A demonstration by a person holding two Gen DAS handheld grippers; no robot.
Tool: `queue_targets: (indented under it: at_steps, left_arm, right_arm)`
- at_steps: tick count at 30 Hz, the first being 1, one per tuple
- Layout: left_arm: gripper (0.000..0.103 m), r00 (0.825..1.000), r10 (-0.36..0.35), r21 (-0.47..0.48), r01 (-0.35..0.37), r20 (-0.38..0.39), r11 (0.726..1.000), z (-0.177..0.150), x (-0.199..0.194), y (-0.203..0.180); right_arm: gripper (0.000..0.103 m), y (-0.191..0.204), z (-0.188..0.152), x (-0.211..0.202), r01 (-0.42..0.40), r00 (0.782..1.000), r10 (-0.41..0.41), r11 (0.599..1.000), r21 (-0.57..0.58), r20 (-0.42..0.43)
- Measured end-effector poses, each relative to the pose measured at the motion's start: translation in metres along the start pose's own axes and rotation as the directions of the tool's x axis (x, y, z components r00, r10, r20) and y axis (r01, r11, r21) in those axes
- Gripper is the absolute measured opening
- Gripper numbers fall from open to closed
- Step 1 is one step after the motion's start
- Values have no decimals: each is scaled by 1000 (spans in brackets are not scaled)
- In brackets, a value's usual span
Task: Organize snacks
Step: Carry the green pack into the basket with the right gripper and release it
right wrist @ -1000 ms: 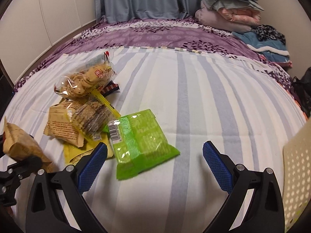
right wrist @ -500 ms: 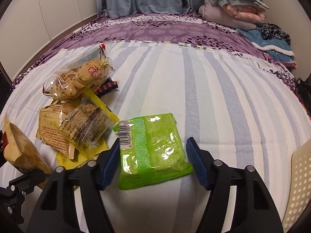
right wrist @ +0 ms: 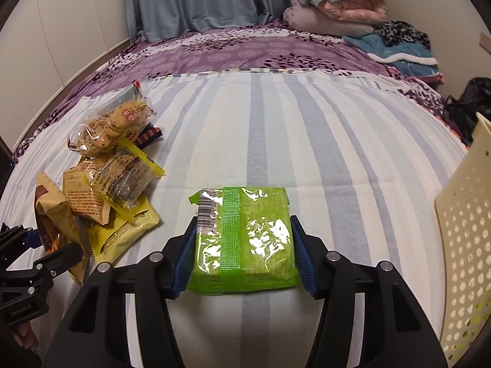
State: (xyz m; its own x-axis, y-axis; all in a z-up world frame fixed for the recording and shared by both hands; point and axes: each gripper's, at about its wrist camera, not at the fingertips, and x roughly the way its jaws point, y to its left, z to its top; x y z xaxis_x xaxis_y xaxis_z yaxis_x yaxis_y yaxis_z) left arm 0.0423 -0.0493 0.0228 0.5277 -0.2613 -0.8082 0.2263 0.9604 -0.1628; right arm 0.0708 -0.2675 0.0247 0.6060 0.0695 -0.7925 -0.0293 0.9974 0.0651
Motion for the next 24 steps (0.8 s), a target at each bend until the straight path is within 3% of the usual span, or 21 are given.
queue_targets:
  at_steps: [13,24]
  left_arm:
    - [54,997,-12,22,10,71,1000,10,-37,-8]
    - [54,992,-34,87,23,124,996,14,-74,-34]
  right_arm:
    - [56,-21,-2,-57,-26,992,14,995,100,124]
    - [56,-43,-12,-113,-32,973,-6,987,160,231]
